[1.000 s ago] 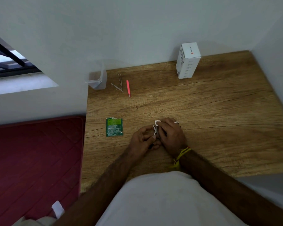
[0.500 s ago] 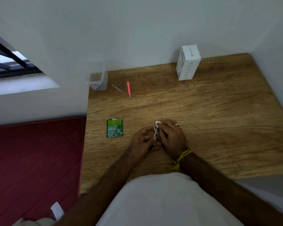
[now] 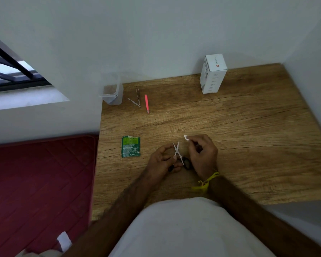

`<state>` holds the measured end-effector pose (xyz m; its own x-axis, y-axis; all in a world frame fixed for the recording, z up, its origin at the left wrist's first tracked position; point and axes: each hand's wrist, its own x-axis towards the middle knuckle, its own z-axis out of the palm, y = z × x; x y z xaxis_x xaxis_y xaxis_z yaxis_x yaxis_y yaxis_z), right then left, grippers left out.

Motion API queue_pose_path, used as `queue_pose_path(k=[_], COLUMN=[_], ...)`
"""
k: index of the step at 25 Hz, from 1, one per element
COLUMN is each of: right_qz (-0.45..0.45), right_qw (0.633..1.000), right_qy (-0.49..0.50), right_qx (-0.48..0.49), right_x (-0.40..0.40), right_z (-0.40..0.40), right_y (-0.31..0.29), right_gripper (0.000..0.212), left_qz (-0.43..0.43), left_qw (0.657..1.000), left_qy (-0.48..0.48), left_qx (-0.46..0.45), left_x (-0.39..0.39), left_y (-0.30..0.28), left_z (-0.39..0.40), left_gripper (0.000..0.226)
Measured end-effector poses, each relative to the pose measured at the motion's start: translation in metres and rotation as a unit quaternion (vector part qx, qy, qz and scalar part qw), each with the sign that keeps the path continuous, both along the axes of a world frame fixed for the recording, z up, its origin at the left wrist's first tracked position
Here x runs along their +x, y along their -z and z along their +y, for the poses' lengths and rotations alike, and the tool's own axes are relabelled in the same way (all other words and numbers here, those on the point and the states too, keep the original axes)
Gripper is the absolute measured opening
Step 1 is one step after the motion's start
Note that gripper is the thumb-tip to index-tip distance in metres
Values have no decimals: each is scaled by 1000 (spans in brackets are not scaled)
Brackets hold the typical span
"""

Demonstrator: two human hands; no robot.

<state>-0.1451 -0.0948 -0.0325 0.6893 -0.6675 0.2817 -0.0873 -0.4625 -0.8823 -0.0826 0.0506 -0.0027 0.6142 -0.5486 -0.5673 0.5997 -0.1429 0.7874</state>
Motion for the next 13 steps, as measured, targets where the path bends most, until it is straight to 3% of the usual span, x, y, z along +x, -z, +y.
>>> queue_pose_path(k=[5,8,13], right_qz=[40,62,54], right_qw=[974,965,966], right_qy=[-135,-152,-197], right_qx=[-178,-206,-158], right_x=[-8,-3,-6], right_z=[11,12,7], right_y=[7,9,8], right_gripper=[21,22,17], left_qz=[7,15,32], left_qw=[1000,999,996], left_qy=[-16,-29,-53], left_qx=[-9,17,66], left_x=[-1,0,5], left_y=[-2,-3,-2], left_z=[-4,-4,-8], left_gripper=[34,21,33])
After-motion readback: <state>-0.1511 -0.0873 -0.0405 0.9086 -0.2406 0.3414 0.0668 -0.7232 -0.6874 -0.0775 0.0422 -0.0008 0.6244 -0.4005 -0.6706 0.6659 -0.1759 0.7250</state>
